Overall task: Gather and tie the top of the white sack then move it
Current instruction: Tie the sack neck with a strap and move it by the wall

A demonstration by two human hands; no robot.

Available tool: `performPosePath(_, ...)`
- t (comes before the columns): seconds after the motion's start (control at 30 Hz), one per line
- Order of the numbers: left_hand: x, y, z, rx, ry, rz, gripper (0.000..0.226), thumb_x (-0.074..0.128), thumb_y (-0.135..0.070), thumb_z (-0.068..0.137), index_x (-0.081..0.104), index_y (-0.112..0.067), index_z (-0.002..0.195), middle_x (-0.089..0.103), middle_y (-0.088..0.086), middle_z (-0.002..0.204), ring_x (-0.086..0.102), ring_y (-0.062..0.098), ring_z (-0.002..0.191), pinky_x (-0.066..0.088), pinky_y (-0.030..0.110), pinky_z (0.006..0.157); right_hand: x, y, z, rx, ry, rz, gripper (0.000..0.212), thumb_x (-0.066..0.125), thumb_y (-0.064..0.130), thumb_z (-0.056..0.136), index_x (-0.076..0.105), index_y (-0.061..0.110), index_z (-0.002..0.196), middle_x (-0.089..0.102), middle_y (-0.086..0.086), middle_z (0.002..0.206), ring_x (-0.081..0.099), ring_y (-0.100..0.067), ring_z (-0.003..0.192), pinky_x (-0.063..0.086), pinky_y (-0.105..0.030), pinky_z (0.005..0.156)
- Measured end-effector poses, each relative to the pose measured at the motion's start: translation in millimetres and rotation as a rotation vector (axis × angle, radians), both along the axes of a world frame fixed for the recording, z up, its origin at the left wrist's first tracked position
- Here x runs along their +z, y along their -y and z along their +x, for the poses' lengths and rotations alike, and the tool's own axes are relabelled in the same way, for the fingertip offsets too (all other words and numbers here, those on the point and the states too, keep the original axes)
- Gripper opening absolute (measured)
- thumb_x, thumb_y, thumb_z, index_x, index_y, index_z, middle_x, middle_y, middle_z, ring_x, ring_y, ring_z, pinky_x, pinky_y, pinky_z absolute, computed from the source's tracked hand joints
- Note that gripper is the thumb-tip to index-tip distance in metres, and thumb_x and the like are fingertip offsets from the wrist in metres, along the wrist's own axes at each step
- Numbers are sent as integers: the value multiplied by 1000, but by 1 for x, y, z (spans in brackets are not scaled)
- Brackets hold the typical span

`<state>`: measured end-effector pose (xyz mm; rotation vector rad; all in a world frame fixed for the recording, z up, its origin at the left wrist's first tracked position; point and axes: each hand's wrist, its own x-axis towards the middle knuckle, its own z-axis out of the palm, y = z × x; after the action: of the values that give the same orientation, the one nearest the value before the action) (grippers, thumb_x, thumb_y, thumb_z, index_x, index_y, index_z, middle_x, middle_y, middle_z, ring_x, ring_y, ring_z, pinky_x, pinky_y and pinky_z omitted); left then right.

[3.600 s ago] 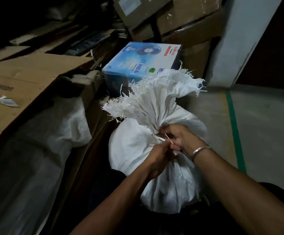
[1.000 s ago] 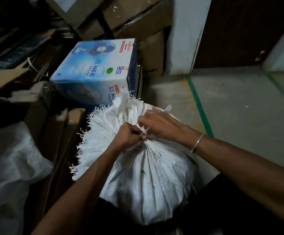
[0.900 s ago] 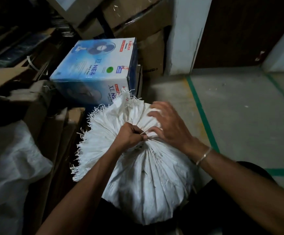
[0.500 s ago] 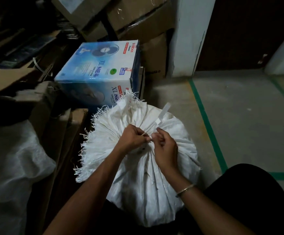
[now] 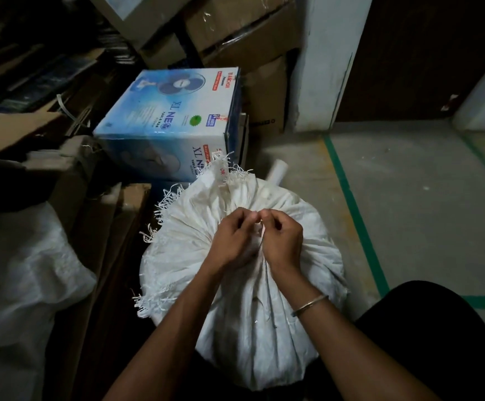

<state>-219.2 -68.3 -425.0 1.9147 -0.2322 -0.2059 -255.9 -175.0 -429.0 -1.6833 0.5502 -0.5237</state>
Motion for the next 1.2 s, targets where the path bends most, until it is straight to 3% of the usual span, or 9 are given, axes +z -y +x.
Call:
performPosePath(0.07,3,-1,-2,90,-28,-153,28,57,-28,105,67,-11,85,68,4,75,67,19,75,51,37,76,-1,3,0,3,-13,246,18,68,18,94,77,20,79,78,-3,78,73,-20,73,60,-41,79)
performPosePath(0.13,3,-2,-4,97,-106,-292,21,55,-16,107,69,-4,97,74,16,81,76,26,84,58,34,80,6,5,-5,41,14,543,11,67,9,95,76,6,90,76,-18,82,74,-31,73,62,-41,74)
performPosePath(0.2,2,-4,-6,75,-129,-353,19,55,-6,106,70,3,111,78,18,89,76,21,81,59,29,77,17,6,-8,105,-1,713,14,65,4,96,70,-7,102,75,-26,89,74,-35,78,63,-38,73)
performPosePath(0.37,0,-2,-9,41,-144,-431,28,57,4,102,75,-9,118,80,11,107,75,22,98,60,30,90,29,11,-10,206,-52,813,15,61,1,98,67,-9,108,75,-17,89,71,-28,87,62,-33,82)
performPosePath(0.53,-1,-2,-8,39,-135,-402,24,60,4,100,70,7,121,77,23,112,74,29,102,58,36,94,30,17,-14,193,-62,905,16,73,-3,87,73,-1,103,78,-12,88,76,-17,78,64,-33,78)
performPosePath(0.77,-1,-2,-7,49,-141,-383,16,65,3,97,76,2,109,80,10,95,75,15,85,59,25,77,32,13,-18,234,-105,735,19,74,8,90,67,1,107,78,-17,90,68,-18,67,60,-28,64)
performPosePath(0.97,-1,-1,-6,58,-143,-385,16,61,-3,102,74,1,111,80,12,99,75,15,90,59,26,82,34,20,-19,241,-71,921,16,56,-11,95,65,-3,107,76,-14,84,71,-19,78,63,-43,82)
performPosePath(1.1,2,1,-8,31,-223,-438,32,51,-25,109,74,-4,117,79,17,98,75,18,89,61,30,82,40,15,-23,208,-59,770,13,59,-10,94,68,-1,99,75,-13,79,72,-18,71,63,-32,71)
performPosePath(1.2,0,1,-7,62,-248,-486,27,57,-22,106,76,-3,109,76,10,87,70,15,80,56,29,75,39,12,-27,182,-26,435,18,68,-3,92,72,13,87,77,-8,73,72,-16,65,59,-27,62)
